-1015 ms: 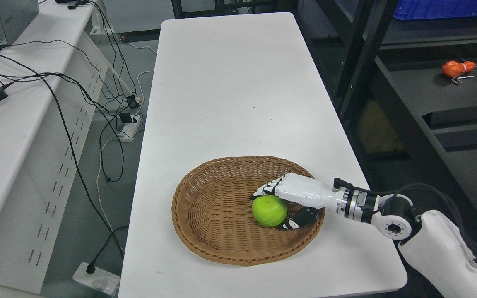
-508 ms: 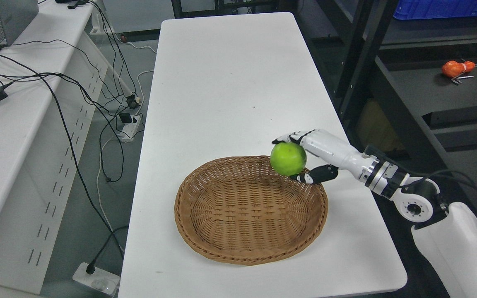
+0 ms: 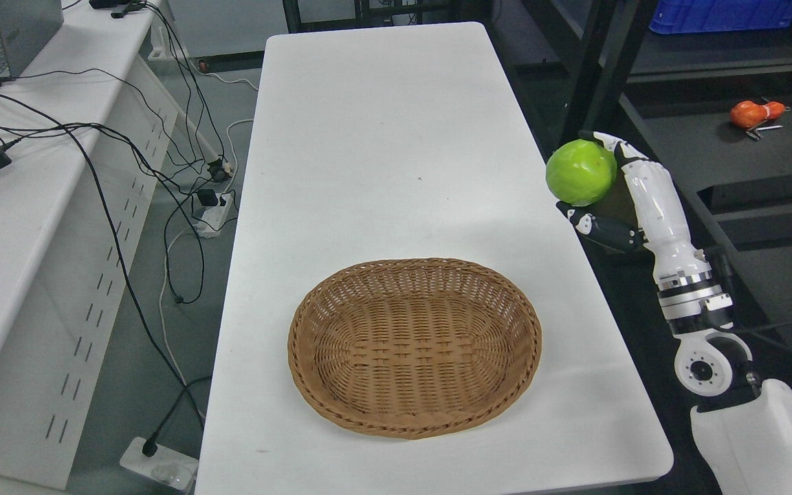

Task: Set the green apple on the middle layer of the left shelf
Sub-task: 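Carry the green apple away from the table toward the black shelf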

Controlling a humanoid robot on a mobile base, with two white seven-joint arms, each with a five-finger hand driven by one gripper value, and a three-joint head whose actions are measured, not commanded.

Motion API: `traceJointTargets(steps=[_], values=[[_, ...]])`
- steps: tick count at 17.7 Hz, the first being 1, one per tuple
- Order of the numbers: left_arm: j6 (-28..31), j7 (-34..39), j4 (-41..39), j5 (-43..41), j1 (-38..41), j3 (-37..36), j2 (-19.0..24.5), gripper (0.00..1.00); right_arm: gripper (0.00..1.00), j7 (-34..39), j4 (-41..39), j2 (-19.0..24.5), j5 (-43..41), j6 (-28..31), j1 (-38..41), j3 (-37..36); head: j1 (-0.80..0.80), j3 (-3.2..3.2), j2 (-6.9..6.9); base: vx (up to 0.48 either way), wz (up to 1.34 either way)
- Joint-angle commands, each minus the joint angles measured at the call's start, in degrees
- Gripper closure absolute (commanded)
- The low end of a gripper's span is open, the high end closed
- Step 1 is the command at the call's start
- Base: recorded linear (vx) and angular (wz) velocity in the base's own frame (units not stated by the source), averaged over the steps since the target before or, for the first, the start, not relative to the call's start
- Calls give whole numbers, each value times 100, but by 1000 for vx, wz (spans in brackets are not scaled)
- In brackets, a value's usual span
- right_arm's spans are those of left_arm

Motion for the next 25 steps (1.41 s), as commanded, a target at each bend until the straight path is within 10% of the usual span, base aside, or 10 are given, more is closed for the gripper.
traceJointTargets(steps=[1, 25], values=[[-6, -5, -1, 0, 1, 0, 100, 0, 100, -118, -241, 706, 54, 44, 347, -770, 0, 0, 0, -37, -12], [-6, -5, -1, 0, 1, 0, 100, 0, 100, -74, -672, 1101, 27, -132, 742, -472, 0, 0, 0, -383, -4]])
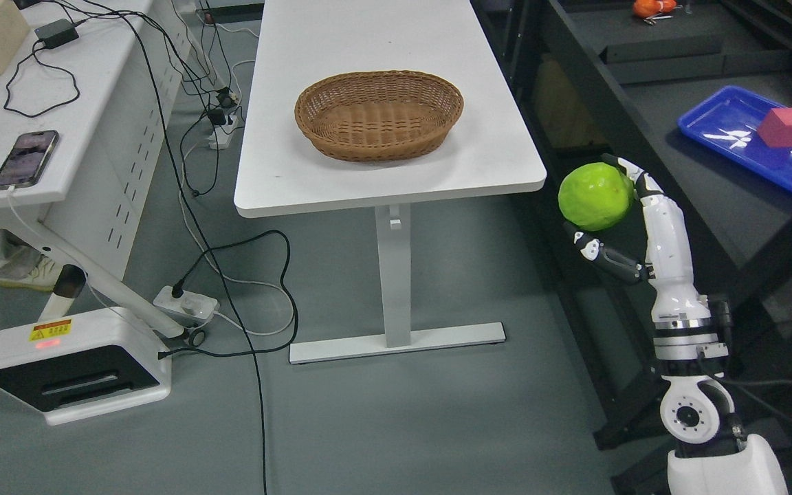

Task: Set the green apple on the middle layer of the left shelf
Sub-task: 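Carry the green apple away from the table toward the black shelf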

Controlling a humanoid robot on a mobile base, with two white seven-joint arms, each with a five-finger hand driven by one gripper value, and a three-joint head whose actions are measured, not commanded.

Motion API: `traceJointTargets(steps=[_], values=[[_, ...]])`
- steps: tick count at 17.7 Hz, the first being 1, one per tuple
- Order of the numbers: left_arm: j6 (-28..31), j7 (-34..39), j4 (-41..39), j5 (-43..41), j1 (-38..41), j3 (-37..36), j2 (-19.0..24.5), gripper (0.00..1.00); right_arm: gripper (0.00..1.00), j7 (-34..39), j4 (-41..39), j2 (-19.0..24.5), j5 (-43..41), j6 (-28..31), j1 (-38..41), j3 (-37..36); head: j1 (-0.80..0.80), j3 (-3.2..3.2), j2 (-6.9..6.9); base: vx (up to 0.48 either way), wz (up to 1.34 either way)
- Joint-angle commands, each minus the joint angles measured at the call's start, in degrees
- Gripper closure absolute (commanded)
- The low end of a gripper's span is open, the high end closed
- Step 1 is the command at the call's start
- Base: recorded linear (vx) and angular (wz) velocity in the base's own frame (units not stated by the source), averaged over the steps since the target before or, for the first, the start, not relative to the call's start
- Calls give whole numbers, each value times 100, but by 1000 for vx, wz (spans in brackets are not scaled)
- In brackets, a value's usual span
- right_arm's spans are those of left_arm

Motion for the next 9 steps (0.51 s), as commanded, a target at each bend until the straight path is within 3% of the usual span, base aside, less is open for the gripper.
traceJointTargets(steps=[1, 5, 9], values=[[3, 0, -1, 0, -3, 0, 100, 0, 100, 3, -71, 121, -2, -42, 97, 66, 0, 0, 0, -538, -253], [-6, 0, -1, 0, -3, 0, 100, 0, 100, 3, -71, 121, 7, -42, 150, 66, 0, 0, 0, -410, -678], [3, 0, -1, 0, -3, 0, 100, 0, 100, 3, -71, 121, -2, -51, 185, 74, 0, 0, 0, -178, -1292]])
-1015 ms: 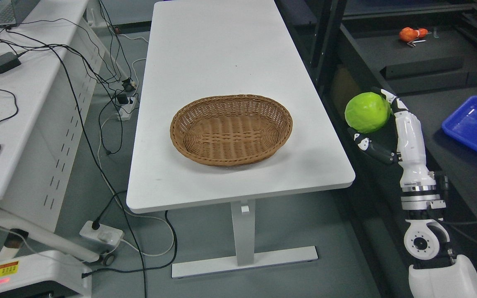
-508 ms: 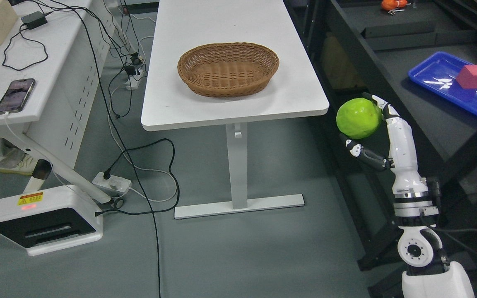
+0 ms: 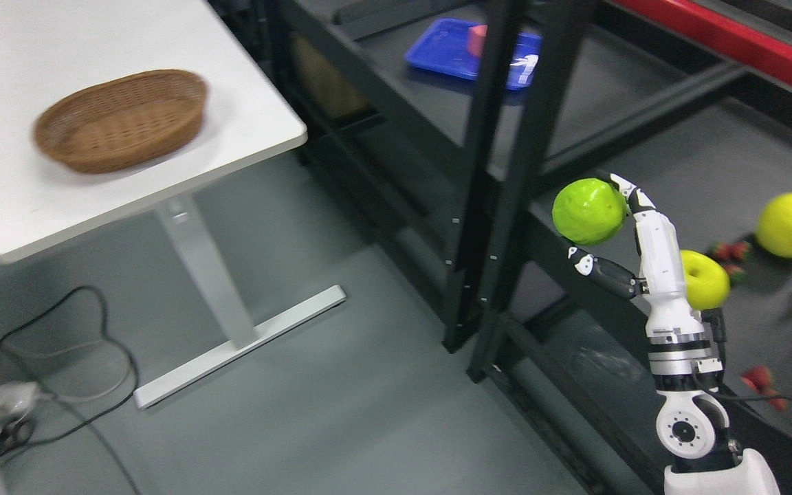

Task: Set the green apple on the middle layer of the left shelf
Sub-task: 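Carry the green apple away from the table toward the black shelf, then lower the green apple onto the shelf layer and release it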

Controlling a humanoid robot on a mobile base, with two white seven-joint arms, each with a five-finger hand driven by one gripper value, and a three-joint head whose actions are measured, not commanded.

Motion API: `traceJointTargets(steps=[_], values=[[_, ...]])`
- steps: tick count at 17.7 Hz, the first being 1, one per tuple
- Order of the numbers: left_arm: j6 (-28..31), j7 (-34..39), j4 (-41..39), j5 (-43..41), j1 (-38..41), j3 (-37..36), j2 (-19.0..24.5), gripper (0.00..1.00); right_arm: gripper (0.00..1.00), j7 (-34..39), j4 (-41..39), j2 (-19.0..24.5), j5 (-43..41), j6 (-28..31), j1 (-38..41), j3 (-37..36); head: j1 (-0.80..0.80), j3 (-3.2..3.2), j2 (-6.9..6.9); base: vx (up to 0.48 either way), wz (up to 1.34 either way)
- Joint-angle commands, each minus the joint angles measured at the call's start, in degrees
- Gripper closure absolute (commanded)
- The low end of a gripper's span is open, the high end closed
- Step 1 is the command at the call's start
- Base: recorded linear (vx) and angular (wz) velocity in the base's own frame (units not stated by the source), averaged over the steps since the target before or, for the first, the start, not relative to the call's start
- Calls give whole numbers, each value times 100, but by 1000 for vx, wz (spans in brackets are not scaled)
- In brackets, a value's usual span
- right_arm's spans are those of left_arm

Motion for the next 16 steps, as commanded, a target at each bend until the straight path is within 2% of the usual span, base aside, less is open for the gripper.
traceJointTargets(steps=[1, 8, 16], values=[[4, 9, 0, 0, 3, 0, 99, 0, 100, -2, -29, 40, -1, -4, -23, 37, 0, 0, 0, -12, -1364], [4, 0, 0, 9, 3, 0, 99, 0, 100, 15, -29, 22, -1, -22, 12, 37, 0, 0, -1, 90, -1167], [4, 0, 0, 0, 3, 0, 99, 0, 100, 15, -29, -13, 8, -5, 22, 28, 0, 0, -3, 226, -629]])
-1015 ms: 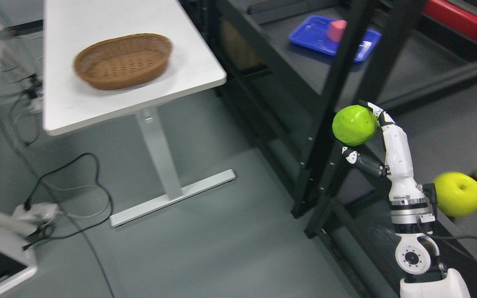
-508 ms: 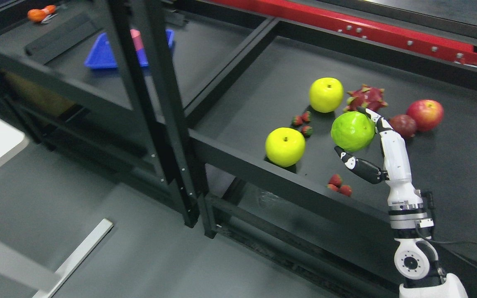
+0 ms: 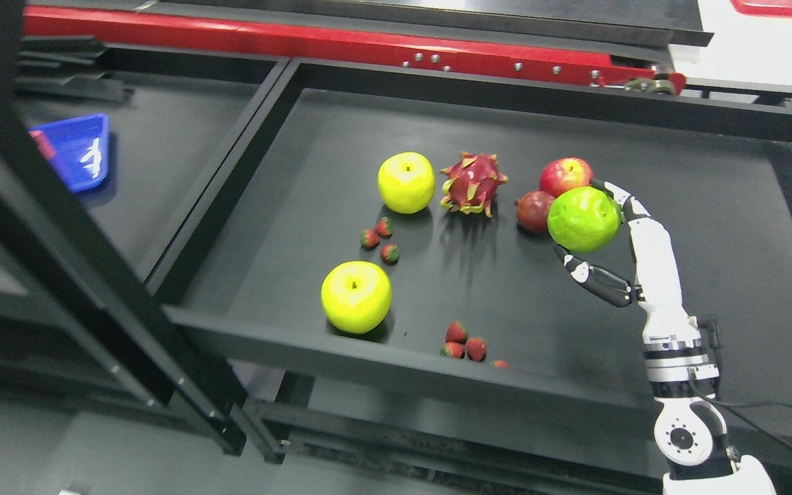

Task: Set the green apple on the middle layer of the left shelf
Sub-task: 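Lower the green apple onto the shelf layer and release it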

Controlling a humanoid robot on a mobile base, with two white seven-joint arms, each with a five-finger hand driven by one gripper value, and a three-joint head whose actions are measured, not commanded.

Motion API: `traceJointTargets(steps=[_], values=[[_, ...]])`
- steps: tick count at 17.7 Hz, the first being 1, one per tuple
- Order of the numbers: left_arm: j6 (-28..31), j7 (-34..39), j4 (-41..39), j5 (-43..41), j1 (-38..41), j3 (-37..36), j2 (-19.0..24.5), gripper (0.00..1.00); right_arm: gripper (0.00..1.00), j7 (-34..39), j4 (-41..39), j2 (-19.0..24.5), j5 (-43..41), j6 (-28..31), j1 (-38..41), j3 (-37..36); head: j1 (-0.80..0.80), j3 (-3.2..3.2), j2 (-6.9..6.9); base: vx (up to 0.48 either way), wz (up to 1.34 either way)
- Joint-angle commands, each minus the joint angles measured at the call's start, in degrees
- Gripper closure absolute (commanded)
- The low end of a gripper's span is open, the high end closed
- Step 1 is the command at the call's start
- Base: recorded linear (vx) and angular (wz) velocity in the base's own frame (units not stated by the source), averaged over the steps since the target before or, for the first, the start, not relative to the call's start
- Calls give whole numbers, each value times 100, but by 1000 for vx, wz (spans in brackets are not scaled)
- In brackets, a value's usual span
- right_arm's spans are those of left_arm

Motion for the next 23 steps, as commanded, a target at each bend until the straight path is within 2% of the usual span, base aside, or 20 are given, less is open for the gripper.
traceJointTargets(steps=[1, 6, 9, 13, 17, 20, 21, 23], values=[[-4, 0, -1, 0, 1, 0, 100, 0, 100, 3, -6, -35, 3, 22, -59, -1, 0, 0, 0, 246, -364], [5, 0, 7, 0, 1, 0, 100, 0, 100, 274, -6, -219, 46, 153, -50, 113, 0, 0, -1, 265, -121], [5, 0, -1, 0, 1, 0, 100, 0, 100, 1152, -6, -964, 73, 189, 230, 1034, 0, 0, -1, 227, -144], [5, 0, -1, 0, 1, 0, 100, 0, 100, 1839, -6, -1581, 82, 180, 460, 2062, 0, 0, -1, 136, -91], [5, 0, -1, 0, 1, 0, 100, 0, 100, 2172, 3, -1547, 134, 250, 259, 2565, 0, 0, -1, 56, -2], [5, 0, -1, 0, 1, 0, 100, 0, 96, 2394, 21, -1485, 196, 435, 55, 2627, 0, 0, 0, 0, 0], [5, 0, -1, 0, 1, 0, 100, 0, 80, 2376, 20, -1494, 152, 513, 99, 2531, 0, 0, 0, 0, 0], [5, 0, -1, 0, 1, 0, 100, 0, 35, 2420, 20, -1477, -118, 602, 126, 2251, 0, 0, -1, 0, 0]])
